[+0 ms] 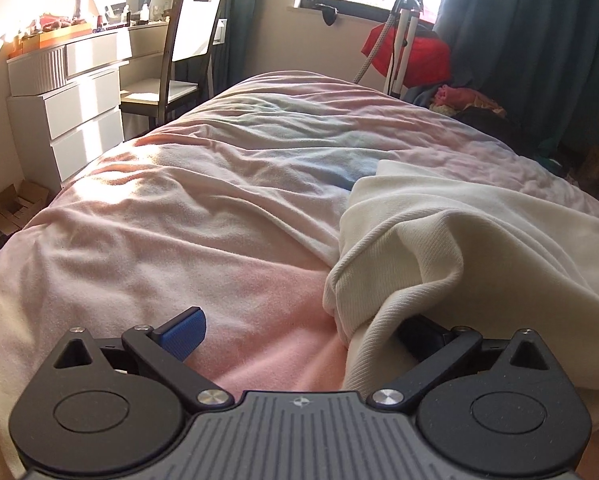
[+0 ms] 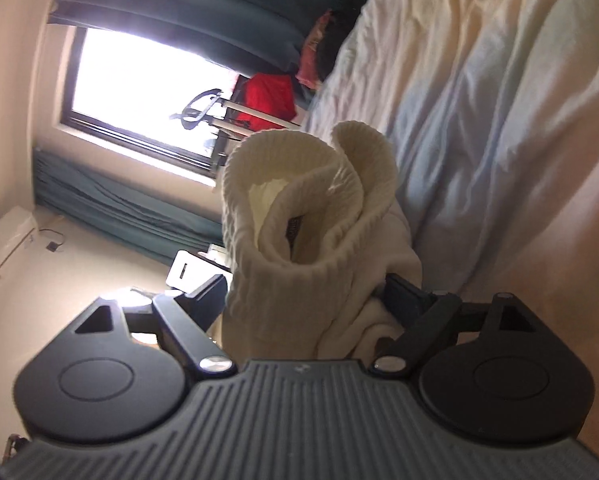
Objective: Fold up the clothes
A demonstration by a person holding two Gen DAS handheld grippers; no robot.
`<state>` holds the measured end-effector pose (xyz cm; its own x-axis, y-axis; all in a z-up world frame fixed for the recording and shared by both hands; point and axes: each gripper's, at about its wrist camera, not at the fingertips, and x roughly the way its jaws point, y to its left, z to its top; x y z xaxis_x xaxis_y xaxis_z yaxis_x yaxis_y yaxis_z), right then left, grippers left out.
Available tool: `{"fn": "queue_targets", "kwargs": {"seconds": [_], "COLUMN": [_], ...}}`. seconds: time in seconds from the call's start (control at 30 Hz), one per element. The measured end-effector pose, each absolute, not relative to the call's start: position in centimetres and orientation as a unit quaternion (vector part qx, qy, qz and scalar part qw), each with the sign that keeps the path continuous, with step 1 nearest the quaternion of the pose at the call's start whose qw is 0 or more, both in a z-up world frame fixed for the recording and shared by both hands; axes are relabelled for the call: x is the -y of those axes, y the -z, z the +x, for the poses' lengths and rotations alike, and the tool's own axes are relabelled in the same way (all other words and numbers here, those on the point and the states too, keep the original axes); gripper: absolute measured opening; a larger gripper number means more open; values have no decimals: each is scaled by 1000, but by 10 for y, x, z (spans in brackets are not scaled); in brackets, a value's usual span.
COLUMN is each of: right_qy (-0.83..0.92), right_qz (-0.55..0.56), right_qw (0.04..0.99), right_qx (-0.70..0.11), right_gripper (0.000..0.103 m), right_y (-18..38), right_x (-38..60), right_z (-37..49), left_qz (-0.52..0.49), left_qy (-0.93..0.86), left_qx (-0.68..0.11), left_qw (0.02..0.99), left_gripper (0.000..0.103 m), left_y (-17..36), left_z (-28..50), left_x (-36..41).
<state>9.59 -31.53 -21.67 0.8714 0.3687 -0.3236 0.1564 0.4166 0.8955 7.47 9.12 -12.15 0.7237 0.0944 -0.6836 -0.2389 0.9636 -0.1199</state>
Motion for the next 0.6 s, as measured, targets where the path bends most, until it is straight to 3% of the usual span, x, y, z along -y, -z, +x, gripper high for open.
{"fn": "queue_targets", "kwargs": {"seconds": [0.17,0.4,0.43,0.5,0.6], "right_qy": [-15,-54,-51,-28,-2], "right_qz": [438,416,402,376,363], "right_qw": [838,850,857,867,874], "right_qx": [-325,-318,-318,-328,-324], "right_gripper": [85,88,85,63,45], "right_y": [218,212,209,206,201], "right_x": [297,283,279,274,273], "right_z": [110,111,109,109,108], "left_qz": [-96,-91,-95,-117,-172], "left_qy": [-92,-81,-69,-32,12], "left_qx": [-363,-368,-372,-386,-396], "left_qw": [922,922,921,915,902], "left_gripper": [103,100,98,92,92], "left_y": [121,121,120,116,107], "left_z": [73,72,71,69,64], "left_x": [-90,-85,-87,-95,-114]}}
